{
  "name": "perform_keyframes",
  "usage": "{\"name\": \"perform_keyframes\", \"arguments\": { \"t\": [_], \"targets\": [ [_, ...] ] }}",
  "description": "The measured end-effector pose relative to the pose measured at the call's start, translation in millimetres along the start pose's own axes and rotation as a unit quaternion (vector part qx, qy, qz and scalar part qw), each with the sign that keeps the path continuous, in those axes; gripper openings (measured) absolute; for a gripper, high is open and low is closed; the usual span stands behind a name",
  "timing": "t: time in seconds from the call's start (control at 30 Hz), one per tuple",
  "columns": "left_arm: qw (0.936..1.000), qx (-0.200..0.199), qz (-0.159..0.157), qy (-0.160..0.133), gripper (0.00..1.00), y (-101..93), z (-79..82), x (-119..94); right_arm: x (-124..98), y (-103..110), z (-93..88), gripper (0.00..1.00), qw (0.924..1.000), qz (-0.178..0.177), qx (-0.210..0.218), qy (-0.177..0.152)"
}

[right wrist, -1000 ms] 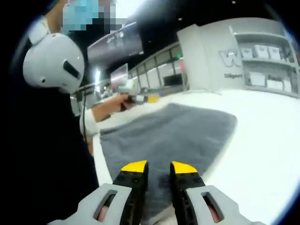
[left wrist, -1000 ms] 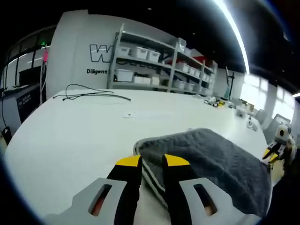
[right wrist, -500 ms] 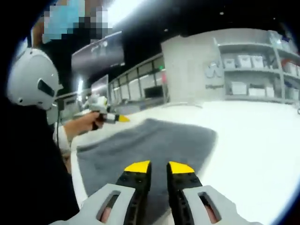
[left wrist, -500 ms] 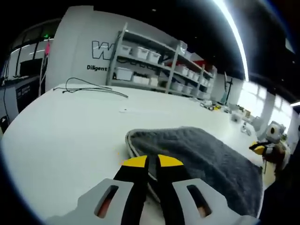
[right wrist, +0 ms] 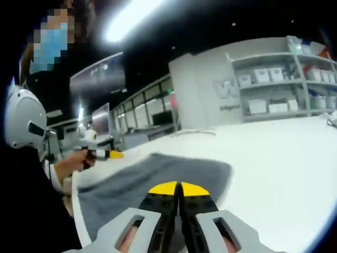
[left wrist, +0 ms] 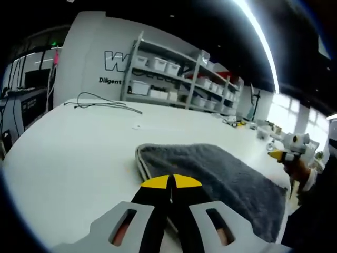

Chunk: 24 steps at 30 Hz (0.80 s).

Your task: Open the folded towel by lifting each exposed corner and separating the folded layers until the towel lies flat within the target outline without major curled edges

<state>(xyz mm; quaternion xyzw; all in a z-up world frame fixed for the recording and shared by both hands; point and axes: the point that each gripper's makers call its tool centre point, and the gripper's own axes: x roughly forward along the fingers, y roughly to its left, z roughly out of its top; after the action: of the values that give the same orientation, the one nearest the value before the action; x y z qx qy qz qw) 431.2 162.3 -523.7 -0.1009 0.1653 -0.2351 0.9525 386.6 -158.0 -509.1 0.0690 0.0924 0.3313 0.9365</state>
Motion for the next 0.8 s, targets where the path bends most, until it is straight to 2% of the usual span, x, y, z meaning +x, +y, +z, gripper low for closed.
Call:
{"name": "perform_keyframes", "arguments": {
  "t": [0.13, 0.2, 0.33, 0.47, 0.67, 0.8],
  "targets": [
    [0.9993, -0.029, -0.021, -0.013, 0.01, -22.2, 3.0, -15.4, 4.5, -4.7, 7.0, 0.0, 0.9999, 0.0, 0.012, -0.001],
    [0.999, -0.033, -0.025, -0.015, 0.01, -30.9, 1.9, -22.0, 7.7, -9.2, 9.5, 0.0, 0.9999, -0.005, -0.013, 0.007],
    [0.9988, -0.037, -0.03, -0.005, 0.01, -44.8, -7.3, -30.8, 11.5, -9.1, 15.8, 0.0, 0.9995, 0.011, -0.028, 0.007],
    [0.9992, -0.033, -0.021, 0.001, 0.01, -51.7, -13.8, -39.8, 14.2, -11.6, 16.4, 0.0, 0.9989, 0.02, -0.039, 0.015],
    [0.9985, -0.046, -0.021, -0.022, 0.01, -67.9, -6.1, -58.3, 20.1, -24.5, 16.4, 0.0, 0.9976, 0.034, -0.056, 0.02],
    [0.9992, -0.035, -0.004, -0.021, 0.01, -71.8, -12.5, -66.9, 31.0, -31.2, 22.1, 0.0, 0.9956, 0.044, -0.08, 0.024]
  ]
}}
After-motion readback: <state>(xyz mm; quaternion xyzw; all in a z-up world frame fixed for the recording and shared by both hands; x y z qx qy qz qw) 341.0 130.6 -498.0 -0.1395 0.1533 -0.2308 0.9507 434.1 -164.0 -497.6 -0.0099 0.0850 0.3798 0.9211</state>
